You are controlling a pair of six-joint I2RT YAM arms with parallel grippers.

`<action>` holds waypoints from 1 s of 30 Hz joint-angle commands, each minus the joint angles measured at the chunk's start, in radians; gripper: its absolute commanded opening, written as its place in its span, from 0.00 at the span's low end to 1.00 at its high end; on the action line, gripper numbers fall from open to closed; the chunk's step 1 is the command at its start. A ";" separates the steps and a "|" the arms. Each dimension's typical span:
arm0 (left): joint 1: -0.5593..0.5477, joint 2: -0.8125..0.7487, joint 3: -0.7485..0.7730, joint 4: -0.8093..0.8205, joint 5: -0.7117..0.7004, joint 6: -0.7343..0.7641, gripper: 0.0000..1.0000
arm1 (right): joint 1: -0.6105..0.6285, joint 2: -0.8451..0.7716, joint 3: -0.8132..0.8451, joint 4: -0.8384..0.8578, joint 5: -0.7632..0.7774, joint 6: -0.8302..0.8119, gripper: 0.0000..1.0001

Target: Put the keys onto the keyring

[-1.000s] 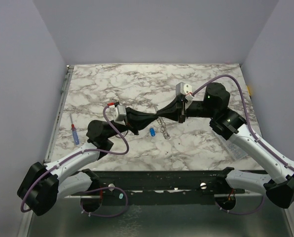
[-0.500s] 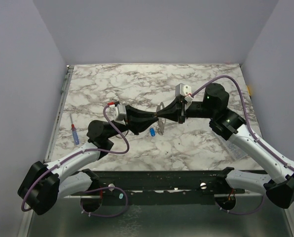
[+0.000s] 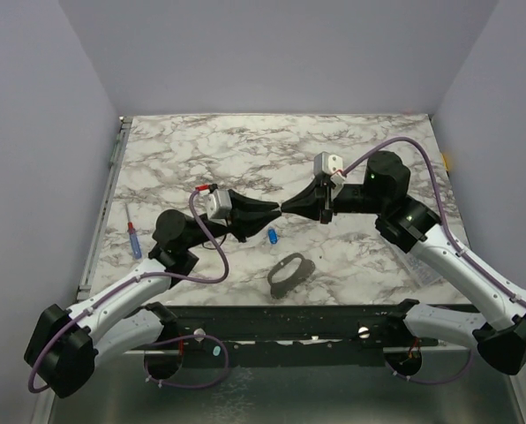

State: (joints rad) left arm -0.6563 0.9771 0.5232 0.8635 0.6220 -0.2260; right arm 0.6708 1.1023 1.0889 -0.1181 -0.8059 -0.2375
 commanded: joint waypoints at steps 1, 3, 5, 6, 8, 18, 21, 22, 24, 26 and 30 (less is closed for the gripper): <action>-0.002 -0.032 0.059 -0.247 -0.058 0.179 0.23 | 0.006 -0.023 -0.033 -0.004 0.039 0.005 0.01; -0.002 -0.033 0.094 -0.420 -0.126 0.284 0.26 | 0.006 -0.036 -0.066 0.039 0.135 0.043 0.01; -0.002 -0.029 0.123 -0.585 -0.201 0.360 0.34 | 0.006 -0.054 -0.120 0.101 0.298 0.123 0.01; -0.003 -0.026 0.129 -0.651 -0.219 0.386 0.36 | 0.006 -0.063 -0.146 0.122 0.390 0.170 0.01; -0.007 -0.018 0.127 -0.730 -0.222 0.419 0.43 | 0.006 -0.074 -0.189 0.136 0.569 0.286 0.01; -0.284 0.147 0.143 -0.852 -0.394 0.590 0.58 | -0.014 0.012 -0.220 -0.297 1.195 0.721 0.85; -0.321 0.248 0.215 -0.927 -0.320 0.700 0.54 | -0.089 -0.001 -0.195 -0.352 1.204 0.744 0.89; -0.334 0.277 0.241 -0.947 -0.305 0.732 0.52 | -0.126 -0.017 -0.195 -0.351 1.196 0.745 0.92; -0.366 0.348 0.310 -0.996 -0.308 0.779 0.47 | -0.219 -0.052 -0.196 -0.336 1.141 0.736 0.93; -0.404 0.431 0.389 -1.032 -0.337 0.790 0.45 | -0.285 -0.069 -0.195 -0.322 1.099 0.718 0.93; -0.474 0.621 0.586 -1.137 -0.375 0.735 0.40 | -0.309 -0.079 -0.194 -0.312 1.112 0.691 0.93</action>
State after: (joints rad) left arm -1.0618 1.4445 0.9325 -0.1379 0.2893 0.4934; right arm 0.3717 1.0447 0.8623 -0.4160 0.2951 0.4595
